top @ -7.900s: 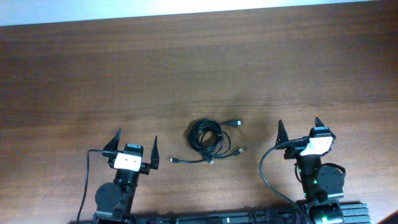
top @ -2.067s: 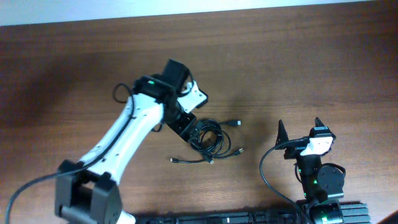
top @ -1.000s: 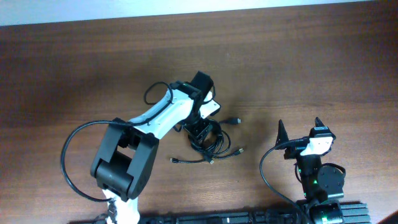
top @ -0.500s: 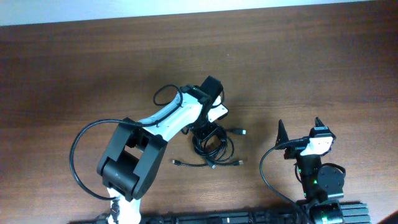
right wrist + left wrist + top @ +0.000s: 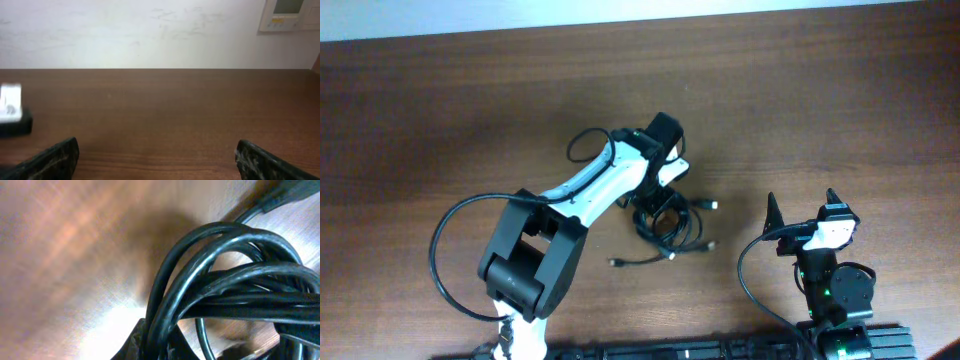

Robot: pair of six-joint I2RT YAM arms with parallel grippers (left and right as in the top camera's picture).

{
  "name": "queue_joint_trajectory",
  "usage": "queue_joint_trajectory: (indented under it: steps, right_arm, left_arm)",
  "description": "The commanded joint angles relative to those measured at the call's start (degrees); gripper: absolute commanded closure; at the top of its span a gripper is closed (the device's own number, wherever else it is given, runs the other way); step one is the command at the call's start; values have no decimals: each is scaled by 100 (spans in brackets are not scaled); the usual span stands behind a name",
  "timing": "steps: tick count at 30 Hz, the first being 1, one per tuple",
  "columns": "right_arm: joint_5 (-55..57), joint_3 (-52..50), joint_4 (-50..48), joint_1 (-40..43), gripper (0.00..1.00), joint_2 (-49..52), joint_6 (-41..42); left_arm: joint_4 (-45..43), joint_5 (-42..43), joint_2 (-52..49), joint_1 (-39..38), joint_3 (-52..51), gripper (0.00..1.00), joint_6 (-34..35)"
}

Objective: Untangle cables
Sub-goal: 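Close the left gripper on the cable coil loops, then lift the cable coil with the left gripper, letting ends hang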

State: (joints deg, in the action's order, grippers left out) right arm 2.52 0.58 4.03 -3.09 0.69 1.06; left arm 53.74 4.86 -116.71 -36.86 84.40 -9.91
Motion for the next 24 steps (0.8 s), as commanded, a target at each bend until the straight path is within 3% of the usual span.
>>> queue_joint_trajectory:
  steps: [1,10,13,15,16,20,24]
  right_arm:
    - [11,-26,48,-17,1,-42,-39]
    - [11,-26,48,-17,1,-44,-39]
    - [11,-26,48,-17,1,-42,-42]
    - [11,-26,48,-17,1,-42,-42]
    - [11,-26,48,-17,1,-42,-42]
    - [11,-26,48,-17,1,-42,-39]
    - [11,-26,48,-17,1,-42,-42]
  left_arm:
    - [-57,-20,354,-22,730,100,538]
    - [-101,4,614,-22,1661,100,1537]
    - [-254,35,671,-22,1665,100,2706]
    - [-258,273,671,-22,1665,100,4315]
    - [-275,540,671,-20,1665,100,4562]
    - [-553,1576,671,-22,1665,100,4798]
    - [-669,2004,671,-22,1665,100,4809]
